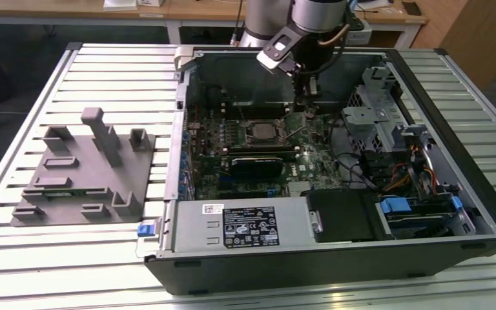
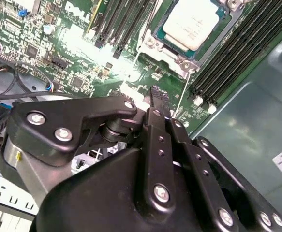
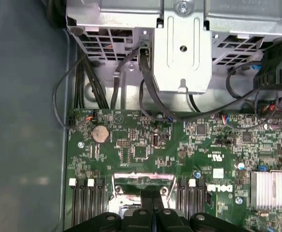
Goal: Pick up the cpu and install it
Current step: 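Close the cpu cover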
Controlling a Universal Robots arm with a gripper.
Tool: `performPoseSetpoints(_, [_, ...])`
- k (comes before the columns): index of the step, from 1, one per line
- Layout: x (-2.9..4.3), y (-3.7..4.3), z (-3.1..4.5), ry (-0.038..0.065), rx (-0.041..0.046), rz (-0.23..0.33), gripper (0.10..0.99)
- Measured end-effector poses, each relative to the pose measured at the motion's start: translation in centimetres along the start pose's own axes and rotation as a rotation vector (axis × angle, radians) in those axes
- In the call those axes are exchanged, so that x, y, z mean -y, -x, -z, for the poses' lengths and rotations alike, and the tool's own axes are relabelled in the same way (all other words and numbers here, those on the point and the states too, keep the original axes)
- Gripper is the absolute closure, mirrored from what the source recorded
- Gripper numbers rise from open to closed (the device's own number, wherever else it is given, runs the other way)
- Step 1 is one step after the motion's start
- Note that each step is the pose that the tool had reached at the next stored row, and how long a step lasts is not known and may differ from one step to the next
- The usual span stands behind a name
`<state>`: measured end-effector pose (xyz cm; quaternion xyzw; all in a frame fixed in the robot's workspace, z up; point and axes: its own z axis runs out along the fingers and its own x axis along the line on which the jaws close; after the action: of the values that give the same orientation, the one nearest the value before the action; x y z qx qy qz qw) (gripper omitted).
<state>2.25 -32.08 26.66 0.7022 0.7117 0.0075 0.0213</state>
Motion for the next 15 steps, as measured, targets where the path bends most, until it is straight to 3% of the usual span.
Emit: performPoseSetpoints(15, [-1.21,-0.04,-0.24,0.0,0.0009,0.0,0.98])
